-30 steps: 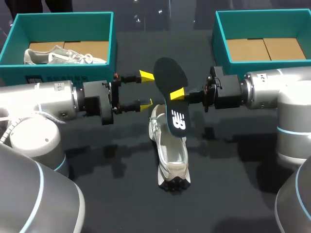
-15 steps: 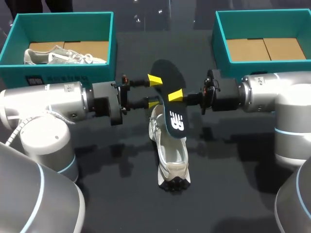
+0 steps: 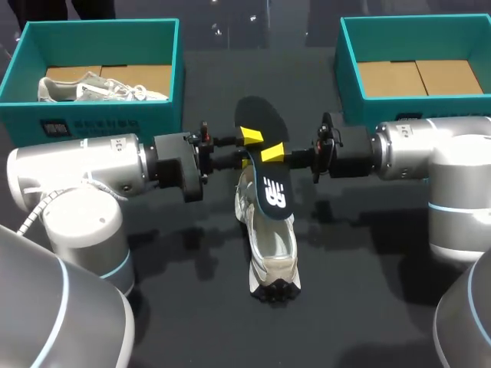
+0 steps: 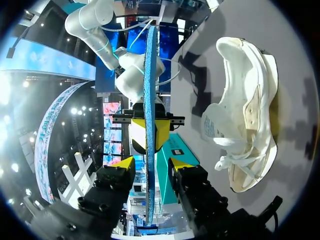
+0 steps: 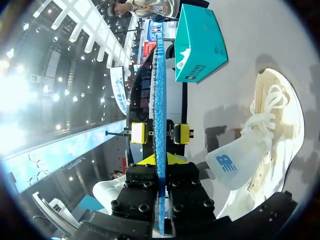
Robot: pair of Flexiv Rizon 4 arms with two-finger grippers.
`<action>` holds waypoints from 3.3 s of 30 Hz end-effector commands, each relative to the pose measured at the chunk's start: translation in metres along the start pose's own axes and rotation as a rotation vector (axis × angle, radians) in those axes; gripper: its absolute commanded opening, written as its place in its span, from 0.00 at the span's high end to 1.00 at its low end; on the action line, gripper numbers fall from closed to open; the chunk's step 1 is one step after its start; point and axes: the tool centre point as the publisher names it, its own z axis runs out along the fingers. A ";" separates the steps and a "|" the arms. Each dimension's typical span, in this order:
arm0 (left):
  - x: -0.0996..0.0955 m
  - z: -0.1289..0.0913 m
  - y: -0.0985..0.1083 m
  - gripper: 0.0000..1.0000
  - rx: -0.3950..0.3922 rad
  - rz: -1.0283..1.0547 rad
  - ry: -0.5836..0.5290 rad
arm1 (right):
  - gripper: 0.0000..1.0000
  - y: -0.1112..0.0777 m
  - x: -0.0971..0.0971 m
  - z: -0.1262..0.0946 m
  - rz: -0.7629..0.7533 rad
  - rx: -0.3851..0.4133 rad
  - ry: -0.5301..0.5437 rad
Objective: Take the shoe out of the shoebox, open the shoe tongue, remove and reinsert the insole, then place the shoe into the shoebox
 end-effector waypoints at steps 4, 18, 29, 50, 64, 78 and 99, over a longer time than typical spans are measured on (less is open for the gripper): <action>0.002 0.012 0.002 0.64 -0.011 0.015 -0.002 | 1.00 0.001 0.000 0.002 0.005 0.007 -0.003; 0.003 0.021 0.007 0.70 -0.016 0.044 -0.001 | 1.00 0.001 -0.001 0.002 0.029 0.016 -0.002; 0.003 0.026 0.005 0.78 -0.011 0.054 -0.001 | 1.00 0.002 -0.002 0.001 0.033 0.016 0.003; -0.002 0.013 0.000 1.00 0.000 0.049 0.003 | 0.00 -0.005 -0.003 -0.019 0.014 -0.011 0.016; -0.018 -0.026 -0.034 1.00 0.062 -0.062 0.060 | 0.00 -0.027 -0.002 -0.083 -0.115 -0.008 -0.064; -0.020 -0.032 -0.042 1.00 0.136 -0.117 0.173 | 0.00 -0.028 -0.004 -0.085 -0.123 -0.007 -0.055; -0.046 -0.052 -0.100 1.00 0.277 -0.431 0.287 | 0.00 -0.079 -0.030 -0.135 -0.655 0.290 -0.395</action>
